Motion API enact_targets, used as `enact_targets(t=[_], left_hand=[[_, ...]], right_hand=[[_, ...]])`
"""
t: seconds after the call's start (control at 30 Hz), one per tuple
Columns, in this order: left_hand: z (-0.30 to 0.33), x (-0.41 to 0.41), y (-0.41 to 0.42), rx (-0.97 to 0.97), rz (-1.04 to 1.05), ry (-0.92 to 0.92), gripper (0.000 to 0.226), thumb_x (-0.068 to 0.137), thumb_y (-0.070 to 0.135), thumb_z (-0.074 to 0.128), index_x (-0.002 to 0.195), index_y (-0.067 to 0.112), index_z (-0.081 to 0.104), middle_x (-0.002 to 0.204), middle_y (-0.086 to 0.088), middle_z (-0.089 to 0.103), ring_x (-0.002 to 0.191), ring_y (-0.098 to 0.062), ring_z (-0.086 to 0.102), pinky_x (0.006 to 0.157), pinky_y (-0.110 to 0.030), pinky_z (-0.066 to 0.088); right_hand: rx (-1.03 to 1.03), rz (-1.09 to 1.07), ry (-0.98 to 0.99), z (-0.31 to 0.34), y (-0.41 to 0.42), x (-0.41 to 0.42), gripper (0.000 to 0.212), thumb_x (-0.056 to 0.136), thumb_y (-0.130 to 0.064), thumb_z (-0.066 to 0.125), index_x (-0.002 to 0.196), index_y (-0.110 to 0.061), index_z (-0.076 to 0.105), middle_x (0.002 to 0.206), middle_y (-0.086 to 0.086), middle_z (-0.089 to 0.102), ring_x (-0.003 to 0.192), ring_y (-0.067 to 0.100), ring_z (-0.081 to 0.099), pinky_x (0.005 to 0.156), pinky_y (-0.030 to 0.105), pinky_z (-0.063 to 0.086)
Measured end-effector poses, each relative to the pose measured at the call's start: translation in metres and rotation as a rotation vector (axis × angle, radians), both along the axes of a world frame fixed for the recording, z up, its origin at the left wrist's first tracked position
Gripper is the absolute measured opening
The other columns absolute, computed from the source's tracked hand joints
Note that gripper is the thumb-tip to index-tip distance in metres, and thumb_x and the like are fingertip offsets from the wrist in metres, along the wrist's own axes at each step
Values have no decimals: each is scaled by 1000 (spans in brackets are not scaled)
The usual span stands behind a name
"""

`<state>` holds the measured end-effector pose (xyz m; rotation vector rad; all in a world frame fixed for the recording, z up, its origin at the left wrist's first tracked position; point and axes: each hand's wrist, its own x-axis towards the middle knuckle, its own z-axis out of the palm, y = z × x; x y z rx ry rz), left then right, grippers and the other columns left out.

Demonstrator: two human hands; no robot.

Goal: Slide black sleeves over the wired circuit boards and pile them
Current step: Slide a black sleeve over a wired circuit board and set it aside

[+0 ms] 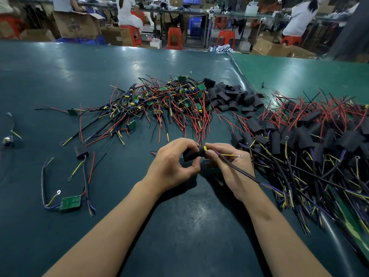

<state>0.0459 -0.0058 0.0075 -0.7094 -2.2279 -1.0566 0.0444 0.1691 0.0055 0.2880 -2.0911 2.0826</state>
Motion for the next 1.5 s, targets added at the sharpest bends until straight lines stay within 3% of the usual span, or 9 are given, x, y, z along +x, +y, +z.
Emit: enact_targets(t=[0.13,0.27,0.43,0.67,0.77,0.97,1.27,1.4,1.5], left_hand=[[-1,-1,1,-2,-11,17,21,74,3,81,89,4,66,102,-4,71,94,-20,68,85,-34,54],[0,-1,1,23,-2,48,18,76,5,81,87,2,67,103,-5,71,94,-21,69,83,-35,55],[0,-1,1,30,-12,43,16,78,4,80,86,1,67,104,-5,72,93,-22,69,81,-37,55],[1,-1,0,24,-1,27,19,77,6,81,89,3,67,106,-4,72,96,-20,69,85,-34,55],[0,-2,-1,20,-14,32,19,77,5,81,89,3,67,106,-5,72,96,-19,69,85,-35,55],[-1,0,1,15,-53,51,19,74,2,81,86,2,67,106,-6,72,95,-19,69,83,-36,56],[-1,-1,2,15,-68,48,19,75,2,82,87,0,66,107,-7,72,97,-20,69,85,-36,56],[0,-1,2,22,-45,57,22,73,1,82,88,1,67,105,-6,72,96,-19,69,87,-33,55],[0,-1,2,23,-54,55,22,74,1,82,90,1,67,107,-6,72,98,-18,69,88,-33,55]], right_hand=[[1,-3,-23,4,-1,2,21,87,-3,69,107,-7,73,109,16,70,89,9,70,76,21,55],[-60,128,-114,3,-3,5,39,84,-24,65,119,-8,67,123,8,67,111,22,67,86,38,58],[-244,219,-208,6,-8,7,40,86,-25,63,121,-6,67,113,18,71,100,29,70,72,33,58],[-401,1,-266,10,-15,5,24,75,-28,71,86,-7,70,80,11,74,66,24,72,54,28,56],[-377,8,-297,11,-11,3,18,76,-30,71,75,-13,76,84,11,75,71,27,72,57,30,57],[-397,2,-340,12,-11,3,19,92,-14,63,80,-2,70,79,12,74,66,24,71,57,28,59],[-401,27,-397,13,-11,3,21,93,-8,62,93,12,69,94,29,70,80,31,69,68,29,58],[-422,-34,-359,11,-11,1,14,93,-8,63,83,1,68,81,16,73,75,26,71,65,29,59],[-402,18,-332,9,-9,1,12,92,-10,64,85,-1,70,88,19,73,81,29,72,68,30,59]])
